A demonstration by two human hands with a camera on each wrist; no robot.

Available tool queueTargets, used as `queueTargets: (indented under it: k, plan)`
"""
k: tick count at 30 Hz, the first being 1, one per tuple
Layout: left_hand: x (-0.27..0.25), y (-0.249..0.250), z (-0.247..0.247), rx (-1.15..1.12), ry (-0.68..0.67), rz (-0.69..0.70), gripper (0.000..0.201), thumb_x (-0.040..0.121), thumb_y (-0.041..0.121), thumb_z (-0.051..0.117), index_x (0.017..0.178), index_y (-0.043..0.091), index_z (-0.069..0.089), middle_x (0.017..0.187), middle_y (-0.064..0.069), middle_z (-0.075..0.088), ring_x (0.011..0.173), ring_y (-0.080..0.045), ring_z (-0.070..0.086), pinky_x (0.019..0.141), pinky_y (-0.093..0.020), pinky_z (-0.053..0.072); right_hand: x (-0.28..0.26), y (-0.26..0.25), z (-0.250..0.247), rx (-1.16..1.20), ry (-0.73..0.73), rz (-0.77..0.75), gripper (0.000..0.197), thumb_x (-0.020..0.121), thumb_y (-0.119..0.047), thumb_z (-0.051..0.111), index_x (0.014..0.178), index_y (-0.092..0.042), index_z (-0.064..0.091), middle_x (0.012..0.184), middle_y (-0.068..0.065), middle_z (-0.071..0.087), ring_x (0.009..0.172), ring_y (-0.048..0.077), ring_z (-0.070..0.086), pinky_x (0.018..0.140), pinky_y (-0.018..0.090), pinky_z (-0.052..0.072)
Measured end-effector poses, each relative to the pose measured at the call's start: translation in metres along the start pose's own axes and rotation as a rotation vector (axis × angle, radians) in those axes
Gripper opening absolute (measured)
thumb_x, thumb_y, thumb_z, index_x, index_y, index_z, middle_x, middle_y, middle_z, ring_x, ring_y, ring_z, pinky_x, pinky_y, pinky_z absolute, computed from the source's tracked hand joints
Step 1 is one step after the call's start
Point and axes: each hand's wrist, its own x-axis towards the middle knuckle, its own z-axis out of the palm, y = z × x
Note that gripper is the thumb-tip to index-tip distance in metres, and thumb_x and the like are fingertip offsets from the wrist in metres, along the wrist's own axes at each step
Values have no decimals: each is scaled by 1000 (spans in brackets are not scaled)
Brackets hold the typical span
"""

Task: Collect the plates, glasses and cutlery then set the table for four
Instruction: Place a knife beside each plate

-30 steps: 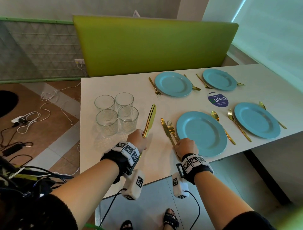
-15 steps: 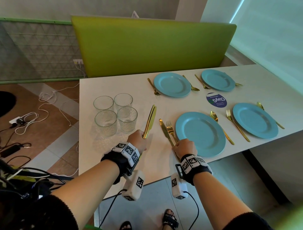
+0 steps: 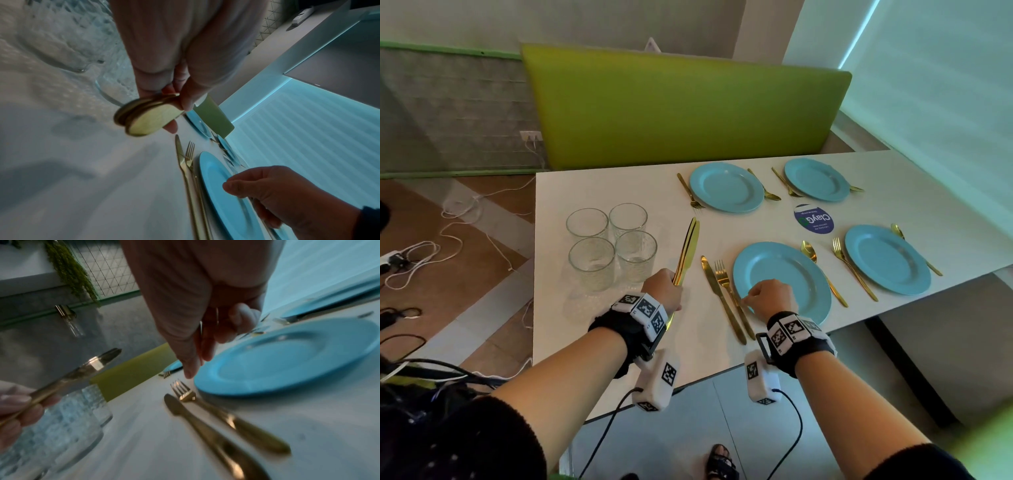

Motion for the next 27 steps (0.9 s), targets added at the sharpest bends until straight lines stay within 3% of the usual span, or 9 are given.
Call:
queueTargets:
  k: [2, 4, 7, 9, 11, 14, 16, 23, 27]
  plan:
    - [0, 9, 1, -16, -14, 21, 31, 95, 7, 45, 125, 2, 49, 122, -15, 57, 90, -30, 67, 58, -21, 49, 0, 0, -18, 27, -7, -38, 24, 81, -24, 71, 103, -14, 72, 109, 5, 70, 103, 22, 63, 91, 32, 52]
    - [-2, 21, 2, -33, -33, 42, 29, 95, 7, 45, 123, 3, 50, 114, -13, 57, 83, -27, 65, 64, -25, 52, -3, -2, -33, 87, -10, -75, 26, 82, -26, 71, 104, -11, 71, 108, 5, 70, 99, 19, 64, 88, 27, 50]
    - [-8, 33, 13, -91, -103, 72, 17, 92, 6, 48, 107, 6, 55, 101, -8, 55, 73, -25, 62, 80, -41, 57, -16, -11, -48, 209, -85, -96, 27, 84, -32, 68, 95, -9, 72, 89, 4, 69, 62, 11, 58, 58, 20, 46]
    - [-11, 41, 23, -107, -137, 105, 6, 85, 9, 56, 85, 14, 55, 100, -11, 62, 81, -30, 64, 87, -47, 56, -22, -18, -55, 265, -177, -100, 33, 87, -36, 63, 96, -6, 71, 83, 0, 66, 53, 8, 51, 49, 18, 42]
    - [-9, 51, 35, -102, -170, 150, 8, 79, 14, 61, 81, 17, 55, 95, -13, 67, 83, -30, 66, 84, -44, 56, -25, -22, -63, 339, -200, -71, 33, 89, -38, 60, 93, -6, 69, 75, -4, 63, 50, 8, 50, 48, 18, 41]
    - [-7, 69, 54, -103, -223, 197, 8, 89, 6, 55, 95, 12, 53, 79, 0, 59, 64, -15, 59, 83, -36, 54, -17, -19, -76, 410, -180, -26, 26, 87, -36, 64, 74, -14, 64, 69, -7, 62, 49, 8, 51, 45, 17, 40]
    - [-2, 79, 69, -153, -256, 204, 15, 89, 1, 54, 103, 7, 56, 86, -3, 58, 73, -19, 59, 75, -36, 56, -6, -12, -82, 435, -167, 10, 25, 85, -30, 68, 67, -14, 61, 66, -5, 63, 49, 9, 53, 45, 18, 41]
    - [35, 109, 117, -259, -284, 214, 20, 88, -6, 54, 106, 3, 59, 76, -2, 57, 64, -9, 54, 49, -15, 53, 51, 25, -97, 638, -213, 142, 19, 84, -19, 69, 71, -8, 60, 63, 2, 63, 40, 9, 54, 41, 18, 41]
    - [63, 134, 147, -299, -279, 181, 16, 89, -5, 53, 98, 7, 57, 74, -2, 57, 63, -11, 54, 60, -26, 54, 93, 44, -108, 657, -161, 151, 25, 76, -27, 74, 66, -7, 61, 62, 4, 65, 45, 15, 54, 40, 19, 39]
